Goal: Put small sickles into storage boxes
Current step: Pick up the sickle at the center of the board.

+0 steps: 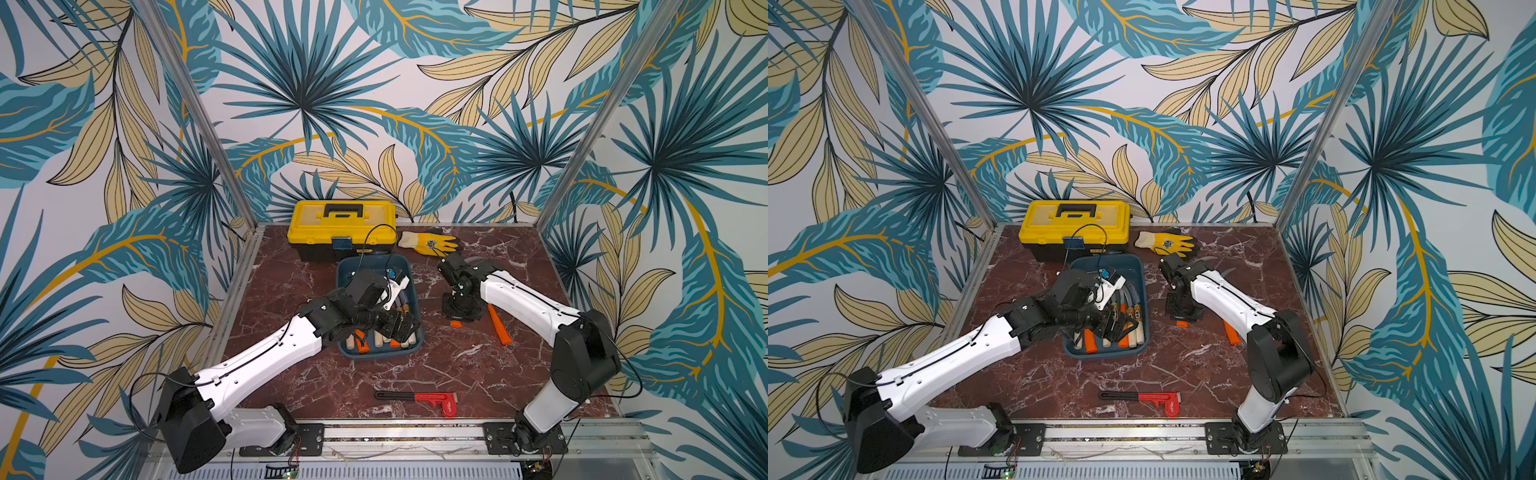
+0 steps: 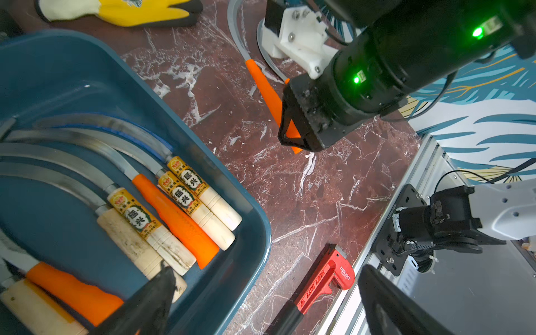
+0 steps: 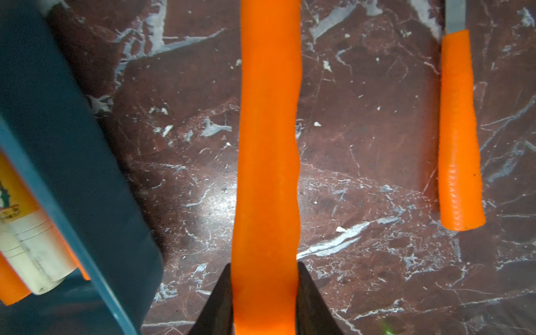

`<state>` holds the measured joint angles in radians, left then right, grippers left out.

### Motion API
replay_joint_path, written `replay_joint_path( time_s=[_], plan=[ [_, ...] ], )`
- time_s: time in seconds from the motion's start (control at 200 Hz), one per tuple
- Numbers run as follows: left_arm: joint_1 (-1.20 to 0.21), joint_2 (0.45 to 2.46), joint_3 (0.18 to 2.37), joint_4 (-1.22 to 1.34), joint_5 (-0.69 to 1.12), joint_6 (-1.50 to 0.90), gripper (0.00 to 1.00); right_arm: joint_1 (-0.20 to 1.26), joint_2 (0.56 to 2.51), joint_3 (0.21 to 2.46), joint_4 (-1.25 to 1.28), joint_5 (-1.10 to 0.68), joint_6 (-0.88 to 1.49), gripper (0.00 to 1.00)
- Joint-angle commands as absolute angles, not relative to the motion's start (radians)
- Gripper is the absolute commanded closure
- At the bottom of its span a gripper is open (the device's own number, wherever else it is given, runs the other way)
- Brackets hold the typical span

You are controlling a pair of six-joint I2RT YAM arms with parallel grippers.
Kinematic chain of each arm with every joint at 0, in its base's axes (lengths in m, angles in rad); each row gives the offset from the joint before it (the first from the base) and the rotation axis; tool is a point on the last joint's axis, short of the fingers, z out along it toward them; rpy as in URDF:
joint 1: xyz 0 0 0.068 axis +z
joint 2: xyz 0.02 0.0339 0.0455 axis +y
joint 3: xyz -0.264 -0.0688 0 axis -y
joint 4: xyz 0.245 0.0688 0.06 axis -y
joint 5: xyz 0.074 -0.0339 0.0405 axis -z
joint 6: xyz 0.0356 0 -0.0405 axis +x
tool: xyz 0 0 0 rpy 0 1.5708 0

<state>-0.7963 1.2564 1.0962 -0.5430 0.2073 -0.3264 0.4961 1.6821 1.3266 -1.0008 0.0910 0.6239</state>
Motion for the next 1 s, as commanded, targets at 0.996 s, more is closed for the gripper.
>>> replay_joint_path(
  time_s=[0.996],
  plan=[
    [-0.79, 0.752, 0.956, -0.833, 0.033, -0.489, 0.0, 0.797, 1.787, 1.598, -1.082, 0.094, 0.706, 0.87]
  ],
)
